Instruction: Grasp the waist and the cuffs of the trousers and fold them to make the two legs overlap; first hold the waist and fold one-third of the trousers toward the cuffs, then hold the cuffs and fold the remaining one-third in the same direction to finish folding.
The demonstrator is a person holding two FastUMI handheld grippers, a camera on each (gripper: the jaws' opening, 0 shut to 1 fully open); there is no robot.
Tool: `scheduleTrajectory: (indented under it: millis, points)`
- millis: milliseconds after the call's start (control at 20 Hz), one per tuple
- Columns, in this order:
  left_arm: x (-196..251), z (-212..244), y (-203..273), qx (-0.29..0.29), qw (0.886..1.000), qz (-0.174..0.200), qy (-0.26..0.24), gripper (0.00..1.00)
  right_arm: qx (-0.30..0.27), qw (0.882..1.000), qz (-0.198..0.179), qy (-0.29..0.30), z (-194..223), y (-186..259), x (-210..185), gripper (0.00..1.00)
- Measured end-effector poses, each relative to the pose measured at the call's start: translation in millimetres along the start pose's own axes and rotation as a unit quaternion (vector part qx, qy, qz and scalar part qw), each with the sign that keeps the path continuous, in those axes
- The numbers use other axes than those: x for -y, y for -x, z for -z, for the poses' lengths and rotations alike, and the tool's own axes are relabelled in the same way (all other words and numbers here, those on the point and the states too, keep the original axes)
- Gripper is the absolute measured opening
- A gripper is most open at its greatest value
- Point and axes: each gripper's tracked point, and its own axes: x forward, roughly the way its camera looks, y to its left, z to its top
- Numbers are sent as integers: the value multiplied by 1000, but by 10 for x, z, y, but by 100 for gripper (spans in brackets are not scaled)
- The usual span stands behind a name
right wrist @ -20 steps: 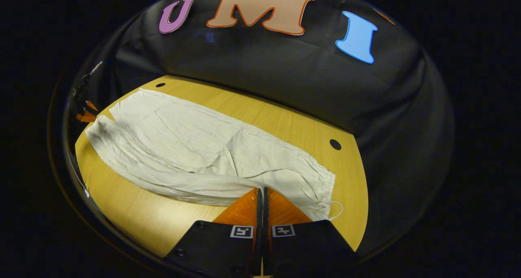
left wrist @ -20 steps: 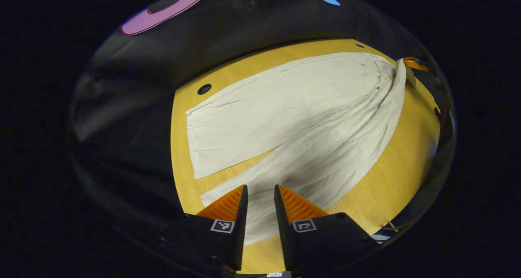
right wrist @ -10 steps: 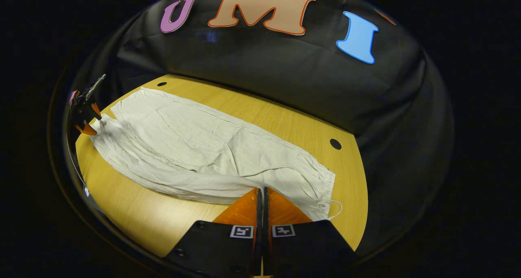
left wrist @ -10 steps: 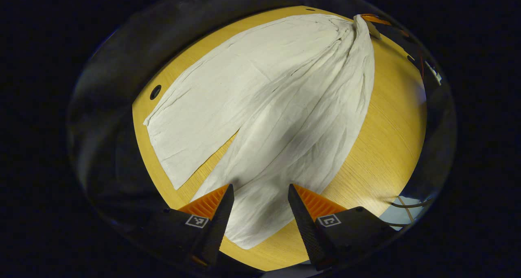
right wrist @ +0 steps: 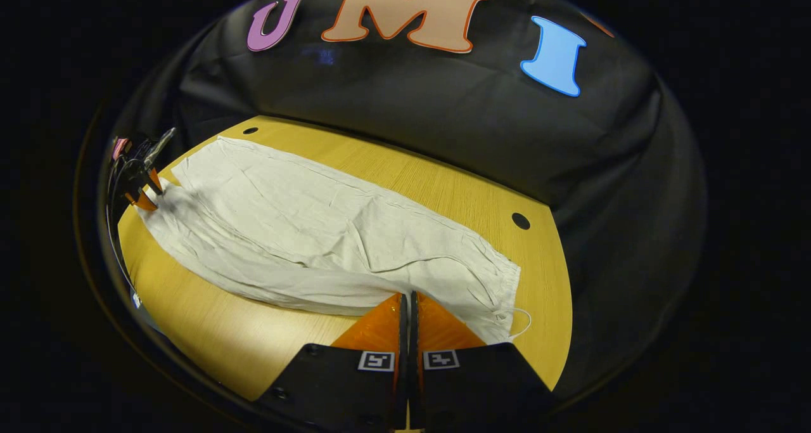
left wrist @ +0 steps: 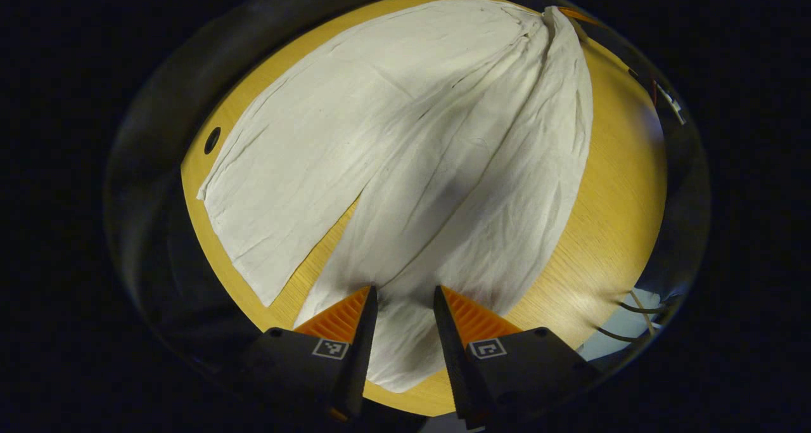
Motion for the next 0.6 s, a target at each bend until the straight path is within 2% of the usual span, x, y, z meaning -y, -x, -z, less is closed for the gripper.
scheduleTrajectory:
  millis: [50,150,200,250,300,350,400,500,600]
  points:
    - [35,-5,0,-2,1000,5,-6,53,0,1000,0,0,-4,0,2,0]
    - [69,-5,-16,-7,1000,11,-7,43,0,1000,0,-1,2,-1,10,2]
    - [12,-14,-27,-6,1000,0,-10,17,0,1000,1,-2,4,-7,14,2]
    - [-1,-16,-41,-7,1000,-6,-14,4,-1,1000,1,-3,-3,-7,7,2]
    - [63,6,-9,-9,1000,9,-24,0,0,1000,1,-3,-1,-15,11,2]
    - [144,22,10,-11,999,29,-39,0,-1,1000,1,-4,-9,-20,18,3]
    - [165,27,28,-11,998,33,-48,0,-1,1000,2,-6,4,-20,16,2]
    - [61,-5,61,-3,999,11,-38,0,2,1000,3,-10,-20,-22,27,2]
    - [-79,-100,135,19,1000,-16,1,0,5,1000,3,-15,-34,-18,38,2]
